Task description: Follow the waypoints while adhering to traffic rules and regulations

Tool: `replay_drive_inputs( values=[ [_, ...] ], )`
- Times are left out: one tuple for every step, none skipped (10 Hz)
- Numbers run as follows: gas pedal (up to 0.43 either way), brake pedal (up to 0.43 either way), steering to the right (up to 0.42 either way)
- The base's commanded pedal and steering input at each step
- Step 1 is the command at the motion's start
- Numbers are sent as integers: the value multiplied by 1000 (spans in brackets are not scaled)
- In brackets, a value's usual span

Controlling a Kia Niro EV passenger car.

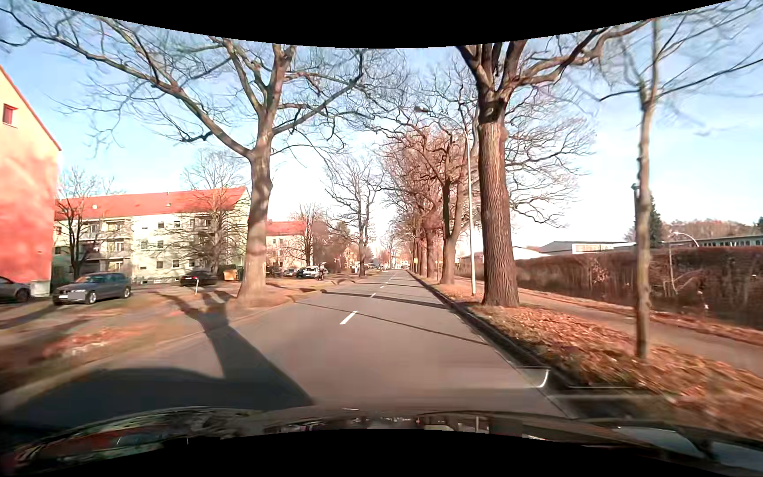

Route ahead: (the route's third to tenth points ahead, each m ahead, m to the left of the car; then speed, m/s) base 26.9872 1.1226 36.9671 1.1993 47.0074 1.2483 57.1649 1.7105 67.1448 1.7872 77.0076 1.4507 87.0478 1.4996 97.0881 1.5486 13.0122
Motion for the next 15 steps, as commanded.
replay_drive_inputs(
  values=[
    [110, 0, -3],
    [110, 0, -3],
    [110, 0, -2],
    [110, 0, -3],
    [110, 0, -2],
    [110, 0, -2],
    [110, 0, -3],
    [110, 0, -2],
    [110, 0, -2],
    [110, 0, -2],
    [110, 0, -2],
    [110, 0, -2],
    [110, 0, -2],
    [110, 0, -1],
    [98, 0, -1]
  ],
)
